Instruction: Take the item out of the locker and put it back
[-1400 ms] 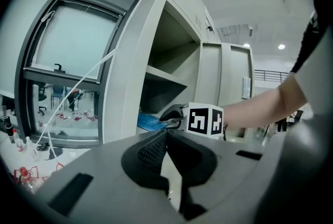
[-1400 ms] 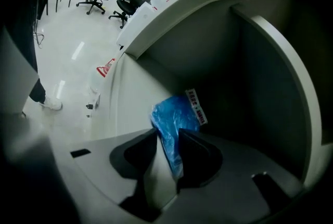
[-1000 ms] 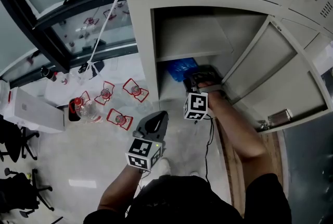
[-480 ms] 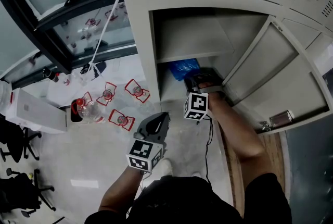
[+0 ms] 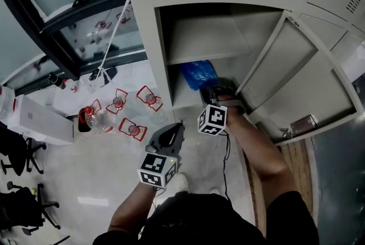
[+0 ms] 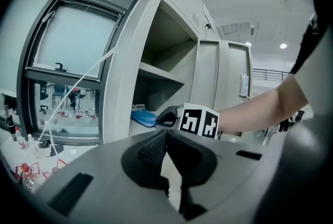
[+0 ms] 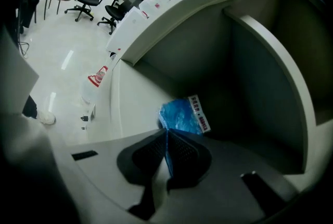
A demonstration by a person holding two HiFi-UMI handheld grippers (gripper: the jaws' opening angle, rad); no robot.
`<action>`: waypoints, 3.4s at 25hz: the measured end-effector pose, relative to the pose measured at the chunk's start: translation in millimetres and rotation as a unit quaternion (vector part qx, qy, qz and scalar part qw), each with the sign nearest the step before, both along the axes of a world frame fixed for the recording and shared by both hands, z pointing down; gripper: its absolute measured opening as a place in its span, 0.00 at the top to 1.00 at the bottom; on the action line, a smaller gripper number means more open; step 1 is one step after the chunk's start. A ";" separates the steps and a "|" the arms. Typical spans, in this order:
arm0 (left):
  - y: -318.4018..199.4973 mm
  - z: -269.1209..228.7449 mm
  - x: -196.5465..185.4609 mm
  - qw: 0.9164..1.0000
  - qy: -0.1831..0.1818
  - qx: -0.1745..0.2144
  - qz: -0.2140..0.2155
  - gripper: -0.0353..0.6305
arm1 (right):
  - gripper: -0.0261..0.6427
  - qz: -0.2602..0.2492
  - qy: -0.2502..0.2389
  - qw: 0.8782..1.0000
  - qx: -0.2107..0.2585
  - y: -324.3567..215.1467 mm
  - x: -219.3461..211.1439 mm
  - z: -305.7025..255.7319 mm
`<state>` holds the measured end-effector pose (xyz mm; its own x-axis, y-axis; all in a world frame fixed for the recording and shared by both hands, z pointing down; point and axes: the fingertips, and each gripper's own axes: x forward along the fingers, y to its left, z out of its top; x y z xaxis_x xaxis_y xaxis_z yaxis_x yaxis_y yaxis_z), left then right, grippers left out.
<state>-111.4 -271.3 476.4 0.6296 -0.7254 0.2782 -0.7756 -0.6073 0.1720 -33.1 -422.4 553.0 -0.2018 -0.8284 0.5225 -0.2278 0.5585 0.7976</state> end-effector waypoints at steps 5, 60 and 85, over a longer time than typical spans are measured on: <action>12.4 -2.4 2.4 1.000 -0.002 0.002 -0.011 0.94 | 0.95 0.010 -0.051 0.999 0.006 18.4 -1.3 -12.0; 217.6 -19.8 52.7 0.992 -0.004 0.014 -0.127 0.94 | 0.95 0.028 -0.458 0.882 -0.104 301.1 56.1 -89.7; 265.2 -17.7 2.1 0.997 0.008 0.010 -0.074 0.94 | 0.95 0.089 -0.487 0.863 -0.097 372.8 11.2 -88.1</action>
